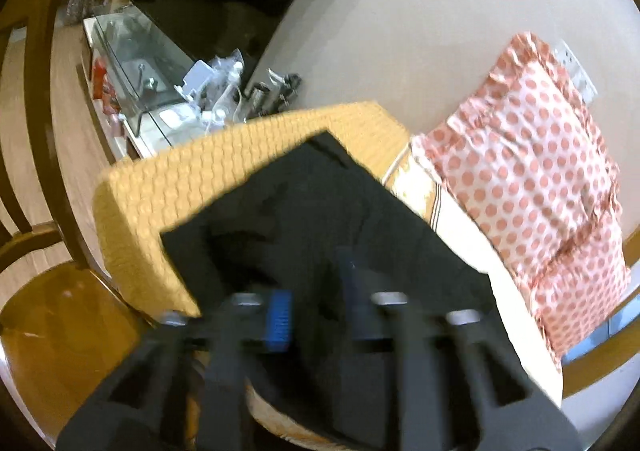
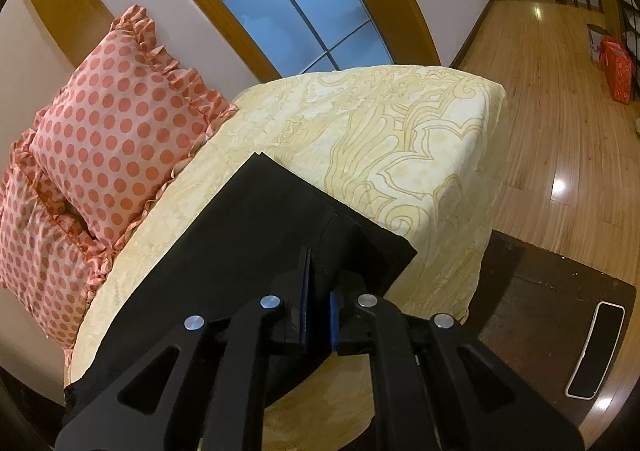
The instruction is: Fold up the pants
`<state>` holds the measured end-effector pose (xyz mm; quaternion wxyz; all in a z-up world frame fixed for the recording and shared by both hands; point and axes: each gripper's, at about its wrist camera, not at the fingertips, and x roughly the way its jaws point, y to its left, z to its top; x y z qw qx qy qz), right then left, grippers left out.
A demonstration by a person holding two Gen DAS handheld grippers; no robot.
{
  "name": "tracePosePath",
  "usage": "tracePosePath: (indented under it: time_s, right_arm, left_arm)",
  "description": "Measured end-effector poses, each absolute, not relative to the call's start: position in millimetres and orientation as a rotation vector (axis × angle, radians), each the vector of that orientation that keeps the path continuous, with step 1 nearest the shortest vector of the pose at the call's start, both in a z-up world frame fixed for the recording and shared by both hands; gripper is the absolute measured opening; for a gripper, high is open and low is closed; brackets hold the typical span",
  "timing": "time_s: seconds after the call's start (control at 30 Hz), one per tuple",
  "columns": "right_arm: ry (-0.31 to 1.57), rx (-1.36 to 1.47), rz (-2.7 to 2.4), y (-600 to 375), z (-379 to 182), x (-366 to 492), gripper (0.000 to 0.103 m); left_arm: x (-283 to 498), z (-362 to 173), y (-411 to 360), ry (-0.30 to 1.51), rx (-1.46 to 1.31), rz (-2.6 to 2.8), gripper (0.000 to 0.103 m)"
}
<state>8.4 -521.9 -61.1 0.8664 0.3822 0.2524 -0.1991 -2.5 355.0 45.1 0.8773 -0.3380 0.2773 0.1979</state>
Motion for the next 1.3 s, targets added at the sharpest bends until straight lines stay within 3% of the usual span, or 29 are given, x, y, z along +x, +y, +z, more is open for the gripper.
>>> tracePosePath:
  time_s: [0.13,0.23,0.33,0.4,0.53,0.6,0.7,0.73,0.97,1.3]
  right_arm:
    - [0.525,0.797,-0.415,-522,-60,9,0.007]
    - [0.53,0.789,-0.42,-521,-59,11,0.007]
    - [0.537,0.781,-0.422,-521,-58,12,0.007]
    - [0.537,0.782,-0.421,-520,-58,12,0.007]
    - [0.529,0.788,-0.431,-522,-55,8,0.009]
    - [0.516,0.774,-0.459,-524,-51,4,0.015]
    - [0.489,0.749,-0.496,-528,-43,-3,0.031]
    - [0.476,0.74,-0.514,-530,-41,-6,0.037]
    - [0.456,0.754,-0.548,-544,-45,-15,0.038]
    - [0.481,0.789,-0.525,-536,-63,-11,0.038]
  left_arm:
    - [-9,52,332,0.547,-0.48,0.537,0.013]
    - [-11,21,345,0.647,-0.546,0.586,0.016]
    - [-23,12,349,0.63,-0.584,0.599,0.023]
    - [-26,17,343,0.628,-0.539,0.667,0.051]
    - [-31,45,317,0.539,-0.412,0.717,0.057]
    - [-30,59,291,0.487,-0.345,0.685,0.075]
    - [-10,69,236,0.483,-0.226,0.508,0.083]
    - [-2,68,223,0.497,-0.201,0.461,0.085]
    - [48,37,124,0.61,-0.07,0.114,0.086]
    - [47,8,97,0.682,-0.068,0.009,0.086]
